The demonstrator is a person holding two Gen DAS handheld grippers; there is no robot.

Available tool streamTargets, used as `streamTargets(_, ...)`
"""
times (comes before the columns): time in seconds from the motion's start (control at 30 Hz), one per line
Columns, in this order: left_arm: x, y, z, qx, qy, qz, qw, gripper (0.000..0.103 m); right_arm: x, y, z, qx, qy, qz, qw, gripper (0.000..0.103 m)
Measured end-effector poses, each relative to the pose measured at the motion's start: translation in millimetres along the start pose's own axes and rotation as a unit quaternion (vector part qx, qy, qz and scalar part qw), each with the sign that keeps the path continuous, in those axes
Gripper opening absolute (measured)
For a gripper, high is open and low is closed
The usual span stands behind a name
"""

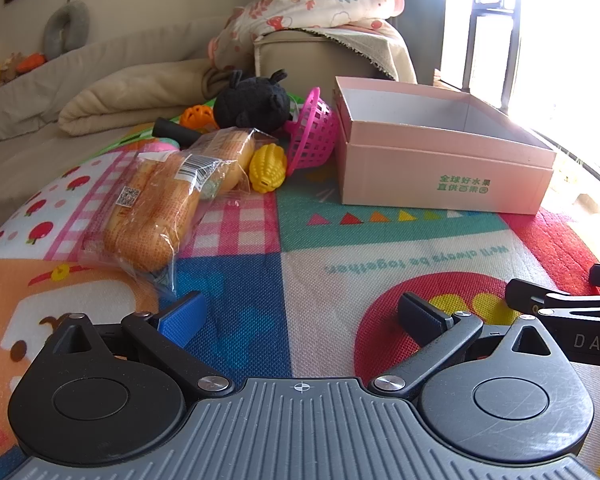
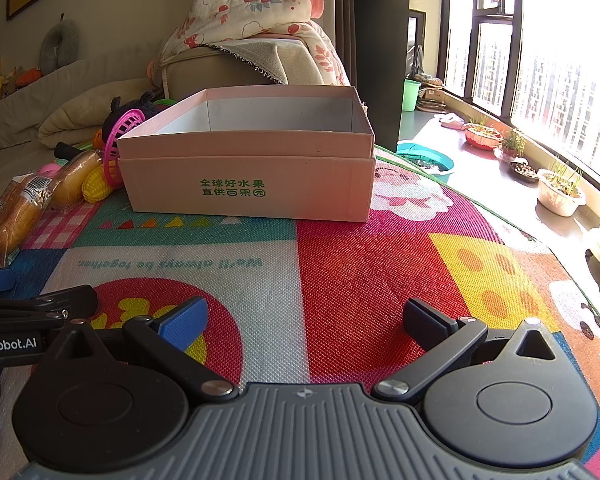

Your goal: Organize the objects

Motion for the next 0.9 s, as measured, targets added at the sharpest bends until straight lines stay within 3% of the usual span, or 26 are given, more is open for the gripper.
streamTargets(0.9,-3.2,-0.8,0.8,0.000,0.003,0.004,1.0000,0.103,0.1,0.1,-2.1,-0.001,-0.004,0.002,1.000,0.103)
Point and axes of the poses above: each gripper's, at about its wrist camera, not at the fingertips, and z roughly the way its jaws point, x to its left, y to its top, the point moved 6 cm from there along z, roughly the way its jaws point, and after that the axes turned 2 degrees about x, right-handed, at the moved point
